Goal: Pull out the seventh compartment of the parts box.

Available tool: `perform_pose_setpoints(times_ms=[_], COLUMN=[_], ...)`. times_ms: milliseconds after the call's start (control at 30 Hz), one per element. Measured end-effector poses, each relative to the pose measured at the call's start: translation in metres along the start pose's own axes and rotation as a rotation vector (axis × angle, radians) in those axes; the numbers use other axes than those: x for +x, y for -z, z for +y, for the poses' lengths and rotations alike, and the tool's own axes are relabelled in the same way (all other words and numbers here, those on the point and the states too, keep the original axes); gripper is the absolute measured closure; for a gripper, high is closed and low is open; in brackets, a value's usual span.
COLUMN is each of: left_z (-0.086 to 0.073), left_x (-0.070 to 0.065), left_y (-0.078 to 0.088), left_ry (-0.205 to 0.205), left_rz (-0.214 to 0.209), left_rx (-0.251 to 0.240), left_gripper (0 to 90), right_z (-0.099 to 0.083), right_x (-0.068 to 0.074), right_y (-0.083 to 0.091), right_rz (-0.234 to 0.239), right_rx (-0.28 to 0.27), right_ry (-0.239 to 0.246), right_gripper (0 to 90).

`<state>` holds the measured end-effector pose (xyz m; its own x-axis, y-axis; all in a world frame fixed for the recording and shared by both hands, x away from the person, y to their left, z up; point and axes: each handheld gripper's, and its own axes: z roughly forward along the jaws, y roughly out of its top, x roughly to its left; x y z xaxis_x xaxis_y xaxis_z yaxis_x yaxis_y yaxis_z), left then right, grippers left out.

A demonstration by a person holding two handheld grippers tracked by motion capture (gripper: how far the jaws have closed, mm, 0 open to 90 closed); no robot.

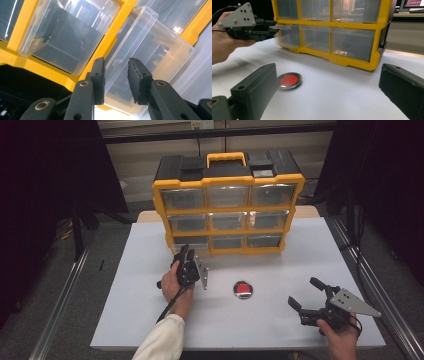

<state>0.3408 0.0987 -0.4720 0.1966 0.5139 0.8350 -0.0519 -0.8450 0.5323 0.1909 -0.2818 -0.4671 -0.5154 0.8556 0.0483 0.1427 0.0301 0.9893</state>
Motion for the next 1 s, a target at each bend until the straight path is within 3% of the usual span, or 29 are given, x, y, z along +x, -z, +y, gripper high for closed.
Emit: perform_pose_setpoints(times_ms=[100, 200, 567, 1000], left_z=[0.0004, -0.0001, -0.0001, -0.0007], left_x=[0.0015, -0.0005, 0.0012, 0.0003], left_y=[0.0009, 0.0015, 0.0044, 0.008], left_ry=[-0.019, 0.005, -0.022, -0.015], left_rz=[0.003, -0.004, 0.001, 0.002], left_rx=[-0.002, 0.0, -0.003, -0.005], left_gripper=[67.5, 67.6, 67.6, 67.6], right_z=[0.0, 0.0, 0.0002, 0.0004], right_x=[0.0, -0.0001, -0.0001, -0.0002], right_y=[0.0001, 0.0001, 0.0003, 0.0005], right_rz=[-0.001, -0.002, -0.002, 0.0], right_rx=[0.001, 0.0, -0.001, -0.006], right_ry=[-0.001, 0.0, 0.0, -0.002], right_gripper=[1.7, 1.7, 1.7, 1.4])
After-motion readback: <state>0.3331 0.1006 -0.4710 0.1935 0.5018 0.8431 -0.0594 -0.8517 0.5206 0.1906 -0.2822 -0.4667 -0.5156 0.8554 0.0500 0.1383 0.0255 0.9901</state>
